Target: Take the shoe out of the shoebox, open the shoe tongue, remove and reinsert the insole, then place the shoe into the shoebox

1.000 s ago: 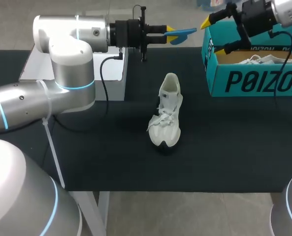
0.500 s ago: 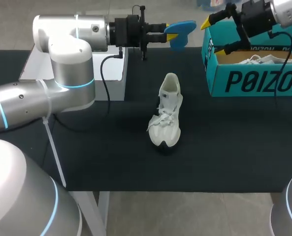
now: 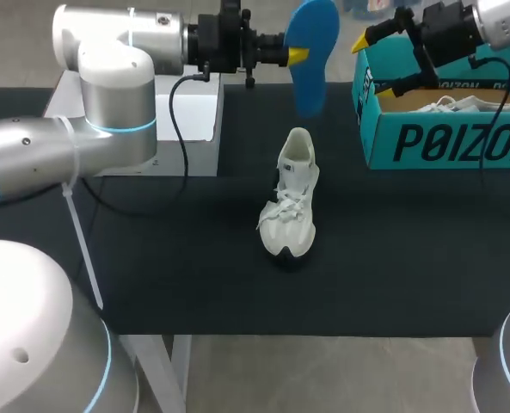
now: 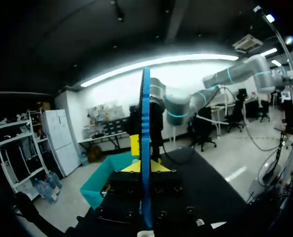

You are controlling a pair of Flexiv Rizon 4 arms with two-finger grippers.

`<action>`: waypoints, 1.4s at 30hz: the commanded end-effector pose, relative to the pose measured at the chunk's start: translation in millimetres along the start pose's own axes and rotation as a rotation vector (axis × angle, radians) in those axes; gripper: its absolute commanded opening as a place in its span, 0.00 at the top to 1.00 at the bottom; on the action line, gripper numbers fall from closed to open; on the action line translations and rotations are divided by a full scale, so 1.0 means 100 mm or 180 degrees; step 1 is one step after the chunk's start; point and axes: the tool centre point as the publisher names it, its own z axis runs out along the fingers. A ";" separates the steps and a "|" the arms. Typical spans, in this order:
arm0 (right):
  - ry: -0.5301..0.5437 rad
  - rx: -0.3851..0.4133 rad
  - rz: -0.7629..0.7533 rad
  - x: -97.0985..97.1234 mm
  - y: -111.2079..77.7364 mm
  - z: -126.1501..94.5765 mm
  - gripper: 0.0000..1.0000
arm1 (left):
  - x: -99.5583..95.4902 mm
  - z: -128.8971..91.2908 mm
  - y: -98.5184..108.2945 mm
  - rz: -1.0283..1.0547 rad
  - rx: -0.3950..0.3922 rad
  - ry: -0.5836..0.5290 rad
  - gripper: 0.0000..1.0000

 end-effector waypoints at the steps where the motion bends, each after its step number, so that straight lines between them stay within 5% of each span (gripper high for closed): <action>1: -0.0018 -0.0013 0.0009 -0.01 -0.02 -0.01 0.00 | 0.00 0.03 -0.01 -0.1794 -0.0092 0.0061 1.00; 15: -0.0037 -0.0027 0.0039 -0.04 -0.03 -0.04 0.00 | 0.01 0.04 0.08 -0.4232 -0.0387 0.0285 1.00; 24: -0.0031 -0.0018 0.0038 -0.05 -0.04 -0.03 0.00 | -0.02 0.08 0.20 -0.6151 -0.0028 0.0951 1.00; 29: -0.0032 -0.0020 0.0048 -0.06 -0.04 -0.03 0.00 | 0.07 0.15 0.29 -0.6596 -0.0128 0.1150 1.00; 31: -0.0033 -0.0021 0.0051 -0.06 -0.05 -0.03 0.00 | 0.10 0.18 0.28 -0.6765 0.0015 0.1324 1.00; 42: -0.0043 -0.0015 0.0056 -0.07 -0.05 -0.04 0.00 | 0.10 0.20 0.19 -0.6759 0.0235 0.1274 1.00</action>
